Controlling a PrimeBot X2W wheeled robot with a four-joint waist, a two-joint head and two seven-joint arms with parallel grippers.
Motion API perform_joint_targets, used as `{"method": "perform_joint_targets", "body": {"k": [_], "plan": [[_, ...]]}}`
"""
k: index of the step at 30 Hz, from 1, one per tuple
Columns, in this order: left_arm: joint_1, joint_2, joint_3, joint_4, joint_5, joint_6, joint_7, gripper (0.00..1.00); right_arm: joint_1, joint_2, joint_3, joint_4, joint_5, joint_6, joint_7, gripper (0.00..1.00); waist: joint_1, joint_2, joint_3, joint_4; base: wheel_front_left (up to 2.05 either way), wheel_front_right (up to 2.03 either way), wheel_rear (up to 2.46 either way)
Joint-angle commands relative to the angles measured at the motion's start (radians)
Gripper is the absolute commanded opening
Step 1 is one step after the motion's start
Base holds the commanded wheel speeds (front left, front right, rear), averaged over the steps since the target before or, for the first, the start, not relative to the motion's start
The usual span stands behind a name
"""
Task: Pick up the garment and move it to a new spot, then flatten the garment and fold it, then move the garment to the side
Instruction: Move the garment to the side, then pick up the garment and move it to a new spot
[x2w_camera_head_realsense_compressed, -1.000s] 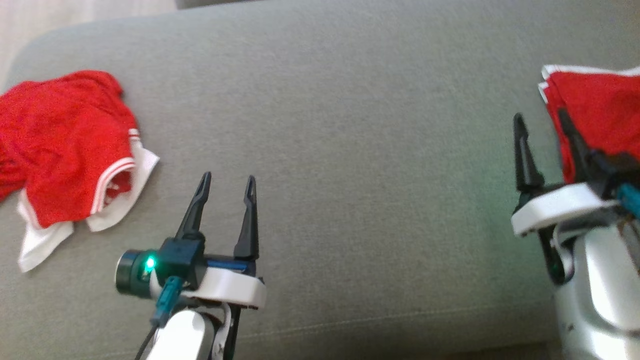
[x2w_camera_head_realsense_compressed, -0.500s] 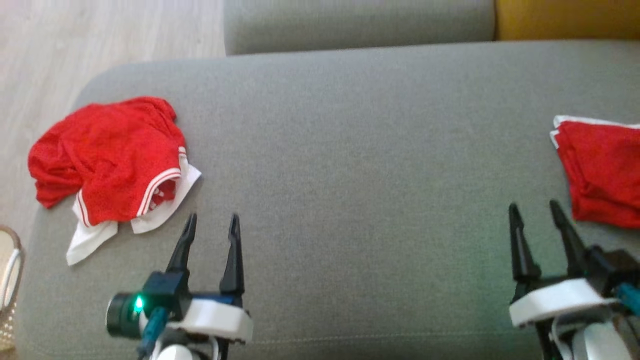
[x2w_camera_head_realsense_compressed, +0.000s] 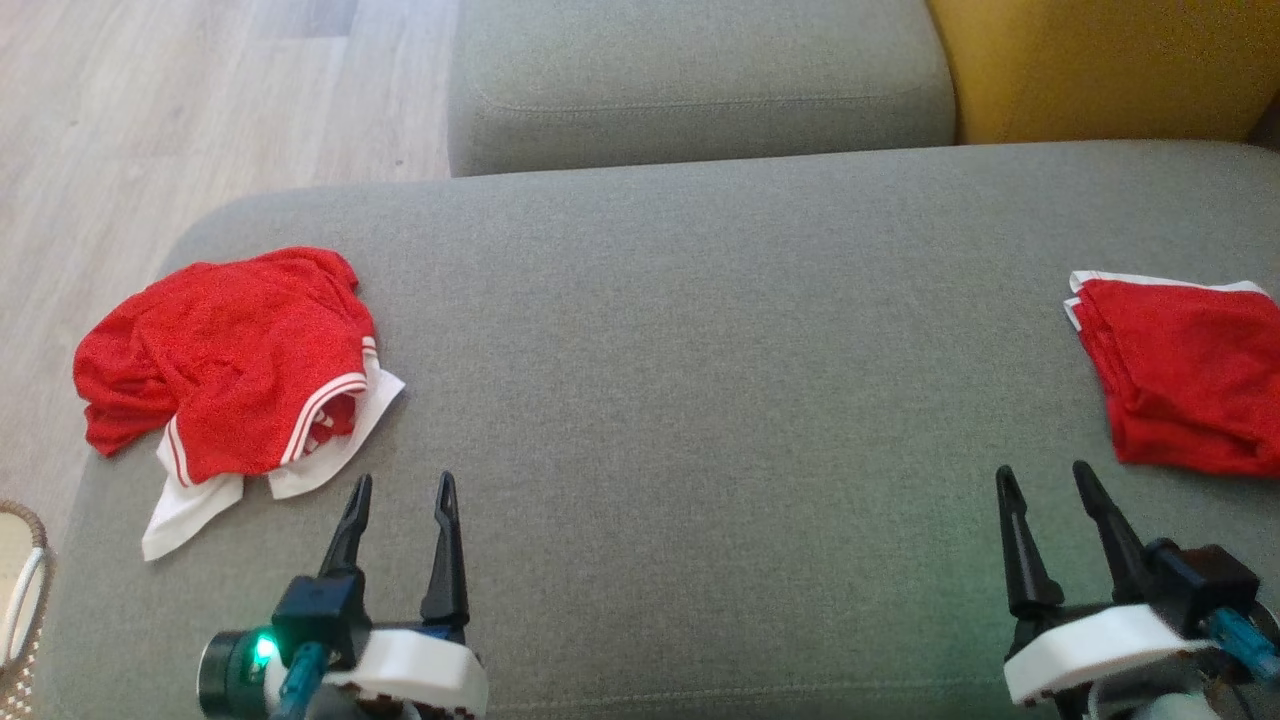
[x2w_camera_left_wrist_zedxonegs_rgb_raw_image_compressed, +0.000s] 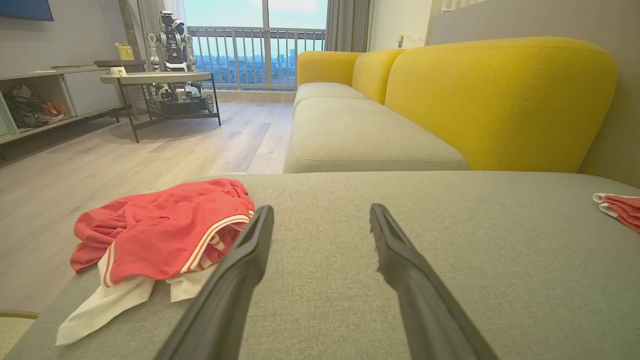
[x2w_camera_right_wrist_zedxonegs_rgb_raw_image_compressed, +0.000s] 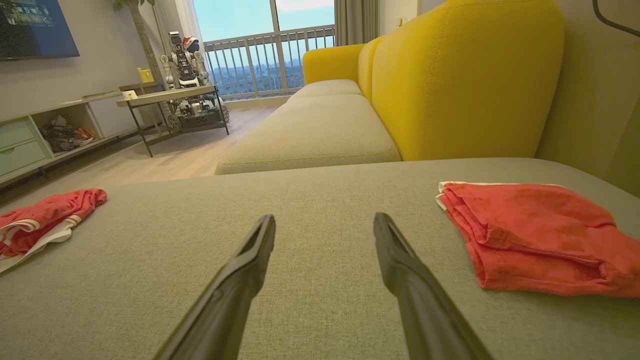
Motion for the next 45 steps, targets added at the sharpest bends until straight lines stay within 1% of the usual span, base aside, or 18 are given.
{"method": "perform_joint_targets", "body": {"k": [1, 17, 24, 32, 38, 45], "plan": [[-0.028, -0.004, 0.041, -0.027, 0.01, 0.0, -0.005, 1.0, -0.025, -0.006, 0.025, -0.031, 0.006, 0.0, -0.009, 1.0, 0.0001, 0.0, -0.003, 0.003, 0.0, 0.0, 0.0], [-0.011, -0.004, 0.041, -0.015, 0.021, -0.018, -0.005, 1.0, 0.009, -0.006, 0.012, -0.036, -0.003, 0.0, -0.009, 1.0, 0.0001, 0.0, -0.019, 0.023, 0.0, 0.0, 0.0], [-0.013, -0.004, 0.037, -0.015, 0.024, -0.019, -0.005, 1.0, 0.013, -0.006, 0.018, -0.043, -0.009, 0.0, -0.009, 1.0, 0.0001, 0.0, -0.013, 0.025, 0.0, 0.0, 0.0], [-0.017, -0.004, 0.037, -0.01, 0.023, -0.021, -0.005, 1.0, 0.018, -0.006, 0.014, -0.048, -0.017, 0.0, -0.009, 1.0, 0.0001, 0.0, -0.013, 0.047, 0.0, 0.0, 0.0], [-0.02, -0.004, 0.041, -0.013, 0.028, -0.02, -0.005, 1.0, 0.026, -0.006, 0.023, -0.053, -0.01, 0.0, -0.009, 1.0, 0.0001, 0.0, -0.016, 0.086, 0.0, 0.0, 0.0], [-0.021, -0.004, 0.04, -0.025, 0.029, -0.018, -0.005, 1.0, 0.027, -0.006, 0.031, -0.053, 0.007, 0.0, -0.009, 1.0, 0.0001, 0.0, -0.017, 0.174, 0.0, 0.0, 0.0]]}}
